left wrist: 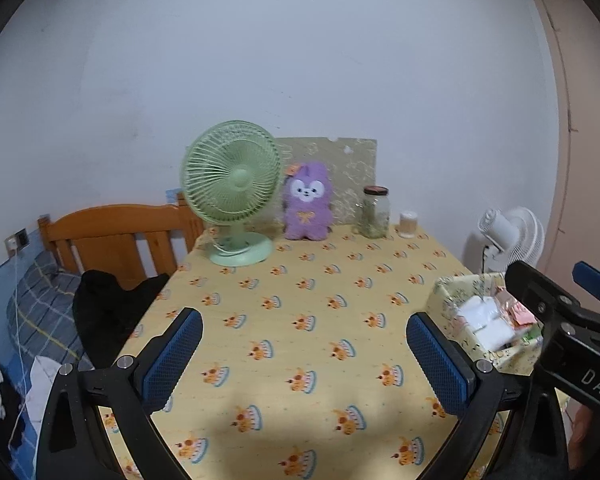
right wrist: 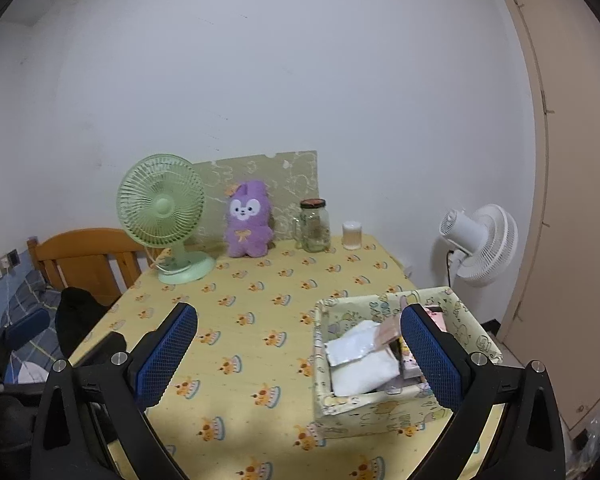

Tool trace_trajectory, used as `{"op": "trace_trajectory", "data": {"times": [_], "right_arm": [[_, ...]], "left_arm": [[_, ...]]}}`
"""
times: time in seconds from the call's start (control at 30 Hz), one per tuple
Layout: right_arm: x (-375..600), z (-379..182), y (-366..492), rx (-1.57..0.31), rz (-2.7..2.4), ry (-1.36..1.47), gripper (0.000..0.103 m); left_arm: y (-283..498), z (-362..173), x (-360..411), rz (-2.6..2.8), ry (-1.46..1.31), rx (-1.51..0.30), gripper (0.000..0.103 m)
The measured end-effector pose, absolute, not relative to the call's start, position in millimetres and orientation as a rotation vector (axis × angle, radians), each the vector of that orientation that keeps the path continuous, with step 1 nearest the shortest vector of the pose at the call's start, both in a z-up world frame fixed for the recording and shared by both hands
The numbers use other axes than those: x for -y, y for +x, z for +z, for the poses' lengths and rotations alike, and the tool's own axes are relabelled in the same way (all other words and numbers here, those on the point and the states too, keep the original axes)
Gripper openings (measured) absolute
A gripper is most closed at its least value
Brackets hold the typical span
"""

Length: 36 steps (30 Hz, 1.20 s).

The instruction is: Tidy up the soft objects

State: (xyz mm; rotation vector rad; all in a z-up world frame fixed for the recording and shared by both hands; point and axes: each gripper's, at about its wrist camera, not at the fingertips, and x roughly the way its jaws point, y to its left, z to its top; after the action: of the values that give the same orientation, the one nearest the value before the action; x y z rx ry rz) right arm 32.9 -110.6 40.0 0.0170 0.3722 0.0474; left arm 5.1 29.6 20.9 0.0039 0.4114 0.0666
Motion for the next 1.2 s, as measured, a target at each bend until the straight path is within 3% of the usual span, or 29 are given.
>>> {"op": "trace_trajectory", "data": {"times": [1.2], "right_arm": [[109.6,44.2,21.0,-0.363,0.047,0.015,0.103]], "left_arm": [[-7.9,24.4,-44.9,0.074,-0.050,-0.385,0.103]]}}
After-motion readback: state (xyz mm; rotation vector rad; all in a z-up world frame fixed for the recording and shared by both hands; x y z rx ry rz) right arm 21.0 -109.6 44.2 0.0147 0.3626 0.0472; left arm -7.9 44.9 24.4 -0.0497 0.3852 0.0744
